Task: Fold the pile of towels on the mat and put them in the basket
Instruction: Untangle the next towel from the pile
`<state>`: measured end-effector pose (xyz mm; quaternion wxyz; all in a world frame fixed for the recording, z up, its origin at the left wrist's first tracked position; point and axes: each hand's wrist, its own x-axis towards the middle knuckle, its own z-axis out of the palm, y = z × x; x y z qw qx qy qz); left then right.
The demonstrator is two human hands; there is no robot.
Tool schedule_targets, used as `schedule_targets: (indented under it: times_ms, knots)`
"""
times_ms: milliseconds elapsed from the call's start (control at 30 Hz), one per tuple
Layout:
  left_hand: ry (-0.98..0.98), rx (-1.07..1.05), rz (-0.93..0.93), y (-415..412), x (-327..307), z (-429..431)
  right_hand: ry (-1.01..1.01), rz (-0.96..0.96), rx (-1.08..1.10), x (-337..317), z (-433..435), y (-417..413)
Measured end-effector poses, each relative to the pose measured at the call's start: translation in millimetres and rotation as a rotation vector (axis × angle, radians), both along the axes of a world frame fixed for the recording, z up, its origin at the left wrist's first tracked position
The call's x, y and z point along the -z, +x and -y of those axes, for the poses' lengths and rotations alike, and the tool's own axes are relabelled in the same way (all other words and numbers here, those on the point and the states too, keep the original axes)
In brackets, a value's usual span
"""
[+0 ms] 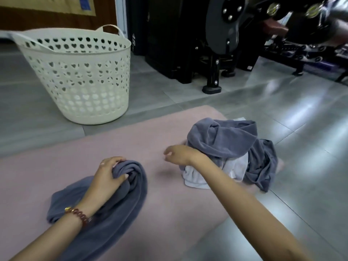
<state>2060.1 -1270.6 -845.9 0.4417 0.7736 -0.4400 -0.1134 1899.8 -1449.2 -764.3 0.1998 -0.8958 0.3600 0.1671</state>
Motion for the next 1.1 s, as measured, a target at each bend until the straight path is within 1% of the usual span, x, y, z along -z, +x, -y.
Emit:
schedule_targets:
  times_ms: [33, 67, 100, 133, 167, 200, 267, 300, 333, 367, 400, 433, 467, 500, 567, 600, 633, 667, 700, 767, 800, 867, 933, 967, 1000, 1033, 1067, 1100]
  knots:
    - [0.065, -0.020, -0.044, 1, 6, -3, 0.055, 0.171, -0.038, 5, -14, 8]
    - [0.137, -0.030, -0.106, 2, 11, -6, 0.151, 0.301, -0.068, 15, -28, 15]
    - [0.222, -0.033, -0.185, 2, 16, -10, 0.260, 0.376, -0.081, 28, -40, 21]
    - [0.313, -0.027, -0.224, 3, 21, -16, 0.342, 0.386, -0.086, 46, -50, 27]
    - [0.425, -0.008, -0.165, 6, 25, -23, 0.376, 0.348, -0.091, 64, -58, 32]
    - [0.551, 0.026, -0.024, 8, 30, -31, 0.378, 0.295, -0.090, 81, -64, 36]
    - [0.762, 0.120, 0.238, 14, 47, -50, 0.336, 0.232, -0.055, 109, -72, 38]
    - [0.834, 0.146, 0.313, 16, 55, -60, 0.290, 0.234, -0.035, 120, -74, 37]
    - [0.839, 0.138, 0.359, 18, 62, -68, 0.206, 0.248, -0.035, 128, -76, 36]
    - [0.765, 0.105, 0.374, 23, 70, -75, 0.098, 0.263, -0.053, 133, -76, 34]
    - [0.649, 0.056, 0.392, 27, 70, -79, 0.002, 0.286, -0.069, 136, -74, 34]
    - [0.553, -0.006, 0.366, 31, 65, -80, -0.062, 0.336, -0.070, 135, -70, 35]
    - [0.461, -0.062, 0.312, 36, 53, -80, -0.083, 0.409, -0.053, 131, -66, 36]
    - [0.363, -0.097, 0.170, 41, 39, -78, -0.065, 0.512, -0.004, 123, -62, 39]
    - [0.105, -0.067, -0.326, 47, 3, -69, 0.011, 0.761, 0.147, 95, -57, 47]
    - [-0.010, -0.026, -0.518, 49, -17, -65, 0.007, 0.849, 0.200, 77, -54, 54]
    - [-0.113, 0.045, -0.648, 52, -35, -61, -0.026, 0.922, 0.236, 57, -51, 59]
    - [-0.190, 0.128, -0.698, 53, -51, -58, -0.062, 0.998, 0.256, 35, -48, 63]
    - [-0.231, 0.213, -0.701, 55, -64, -56, -0.073, 1.081, 0.266, 15, -46, 68]
    - [-0.205, 0.303, -0.631, 55, -75, -51, -0.084, 1.207, 0.271, -20, -40, 76]
    - [-0.125, 0.310, -0.546, 57, -68, -49, -0.107, 1.228, 0.289, -30, -36, 80]
    - [0.093, 0.296, -0.266, 57, -40, -46, -0.145, 1.247, 0.387, -34, -24, 87]
    - [0.309, 0.216, -0.030, 61, -2, -52, -0.118, 1.256, 0.512, -24, -15, 87]
    - [0.373, 0.155, 0.008, 64, 13, -57, -0.090, 1.221, 0.547, -15, -11, 86]
    - [0.419, 0.089, 0.006, 69, 26, -62, -0.071, 1.135, 0.548, -3, -8, 83]
    - [0.451, 0.001, -0.014, 72, 34, -66, -0.053, 1.007, 0.521, 11, -8, 79]
    - [0.449, -0.094, -0.075, 74, 36, -68, -0.038, 0.870, 0.475, 27, -10, 74]
    - [0.399, -0.176, -0.202, 74, 35, -69, -0.017, 0.762, 0.419, 41, -14, 69]
